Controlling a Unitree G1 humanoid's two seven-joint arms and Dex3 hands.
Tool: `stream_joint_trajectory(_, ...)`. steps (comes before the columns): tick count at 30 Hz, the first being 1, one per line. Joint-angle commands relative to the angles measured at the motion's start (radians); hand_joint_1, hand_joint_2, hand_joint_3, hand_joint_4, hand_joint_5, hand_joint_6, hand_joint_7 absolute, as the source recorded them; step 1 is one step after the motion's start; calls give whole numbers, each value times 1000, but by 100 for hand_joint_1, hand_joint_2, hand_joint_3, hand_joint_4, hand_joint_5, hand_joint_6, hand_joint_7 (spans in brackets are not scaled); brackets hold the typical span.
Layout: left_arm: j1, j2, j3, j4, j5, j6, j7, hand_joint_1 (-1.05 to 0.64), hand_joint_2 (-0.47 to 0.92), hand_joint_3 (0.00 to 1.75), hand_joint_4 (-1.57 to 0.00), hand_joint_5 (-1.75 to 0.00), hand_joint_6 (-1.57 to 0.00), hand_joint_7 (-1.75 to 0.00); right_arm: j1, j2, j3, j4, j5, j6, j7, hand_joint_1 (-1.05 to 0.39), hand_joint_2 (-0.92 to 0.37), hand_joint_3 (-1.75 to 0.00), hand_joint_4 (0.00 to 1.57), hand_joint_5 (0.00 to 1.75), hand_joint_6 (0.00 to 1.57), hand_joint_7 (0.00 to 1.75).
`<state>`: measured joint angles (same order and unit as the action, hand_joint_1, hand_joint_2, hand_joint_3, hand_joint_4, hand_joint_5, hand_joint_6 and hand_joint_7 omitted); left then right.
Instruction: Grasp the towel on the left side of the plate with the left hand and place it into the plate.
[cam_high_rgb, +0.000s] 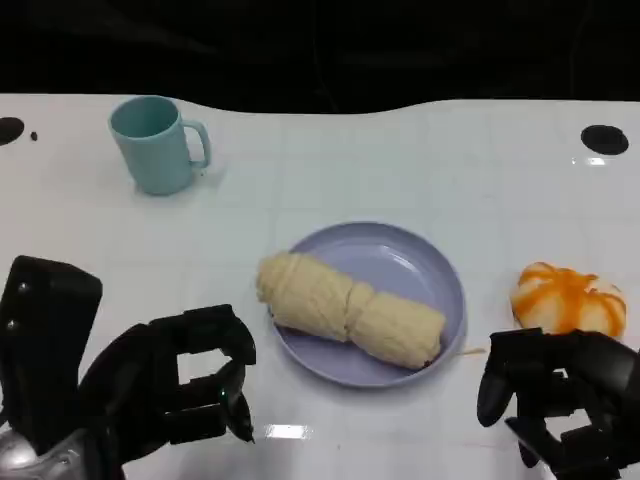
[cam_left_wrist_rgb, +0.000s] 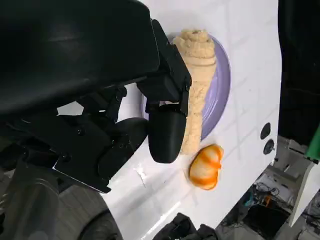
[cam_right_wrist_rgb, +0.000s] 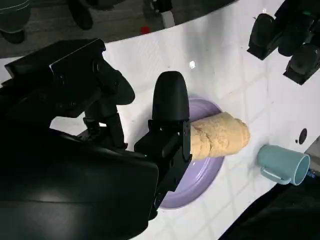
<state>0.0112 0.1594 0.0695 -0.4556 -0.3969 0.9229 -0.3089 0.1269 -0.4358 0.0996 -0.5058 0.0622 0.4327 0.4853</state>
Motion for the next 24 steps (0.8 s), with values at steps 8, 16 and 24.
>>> stream_joint_trajectory(8, -20, 31, -6, 38, -16, -40, -13, -9, 60, 123, -82, -175, -73, -164, -4, 3, -2, 30, 0, -19, -6, 9, -63, -104, 68, 170, 67, 144)
stream_joint_trajectory(16, -46, 30, -1, 64, -22, -46, -13, -10, 61, 122, -82, -175, -72, -167, -25, 20, -5, 54, 1, -25, -17, 8, -62, -106, 69, 171, 68, 146)
stream_joint_trajectory(24, -46, 53, -10, 61, -13, -48, -12, -8, 58, 127, -81, -175, -72, -168, -36, 33, 13, 41, -12, 8, -36, 7, -62, -105, 69, 169, 66, 145)
